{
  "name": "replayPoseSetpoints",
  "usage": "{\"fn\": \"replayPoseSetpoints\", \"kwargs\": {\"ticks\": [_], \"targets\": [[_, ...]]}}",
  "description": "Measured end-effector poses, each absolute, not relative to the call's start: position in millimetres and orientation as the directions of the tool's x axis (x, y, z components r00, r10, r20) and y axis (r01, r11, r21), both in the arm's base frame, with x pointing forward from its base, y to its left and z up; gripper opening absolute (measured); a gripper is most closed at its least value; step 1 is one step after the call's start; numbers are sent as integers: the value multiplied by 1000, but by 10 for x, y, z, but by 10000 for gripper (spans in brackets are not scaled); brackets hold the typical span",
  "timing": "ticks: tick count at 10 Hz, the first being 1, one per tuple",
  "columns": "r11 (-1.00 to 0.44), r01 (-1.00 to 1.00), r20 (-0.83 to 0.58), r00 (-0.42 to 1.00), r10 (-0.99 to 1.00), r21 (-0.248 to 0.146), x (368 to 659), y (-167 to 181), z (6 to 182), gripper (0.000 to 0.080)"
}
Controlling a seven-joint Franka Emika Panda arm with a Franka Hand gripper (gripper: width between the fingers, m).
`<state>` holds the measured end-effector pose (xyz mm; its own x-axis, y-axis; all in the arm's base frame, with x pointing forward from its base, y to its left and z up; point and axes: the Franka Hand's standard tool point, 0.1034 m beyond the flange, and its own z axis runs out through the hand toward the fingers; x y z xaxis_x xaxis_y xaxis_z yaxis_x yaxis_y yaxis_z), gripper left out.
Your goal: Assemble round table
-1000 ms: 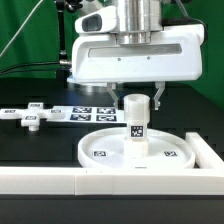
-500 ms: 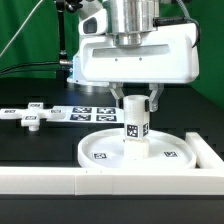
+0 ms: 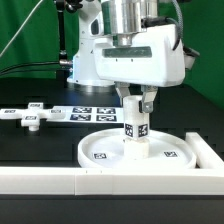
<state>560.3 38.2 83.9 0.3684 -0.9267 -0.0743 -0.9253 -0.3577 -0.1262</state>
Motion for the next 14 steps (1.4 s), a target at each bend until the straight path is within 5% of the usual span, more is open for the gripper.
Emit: {"fn": "replayPoseSetpoints", "kwargs": {"ticks": [5, 6, 7, 14], "targets": [[-179, -977, -128, 193, -973, -116, 5591, 461, 835, 414], [-217, -969, -123, 231, -965, -121, 5591, 462, 833, 581], [-222, -968, -123, 236, -964, -121, 5590, 462, 834, 628], [-701, -694, -49, 716, -697, -164, 5602, 447, 846, 649]]}}
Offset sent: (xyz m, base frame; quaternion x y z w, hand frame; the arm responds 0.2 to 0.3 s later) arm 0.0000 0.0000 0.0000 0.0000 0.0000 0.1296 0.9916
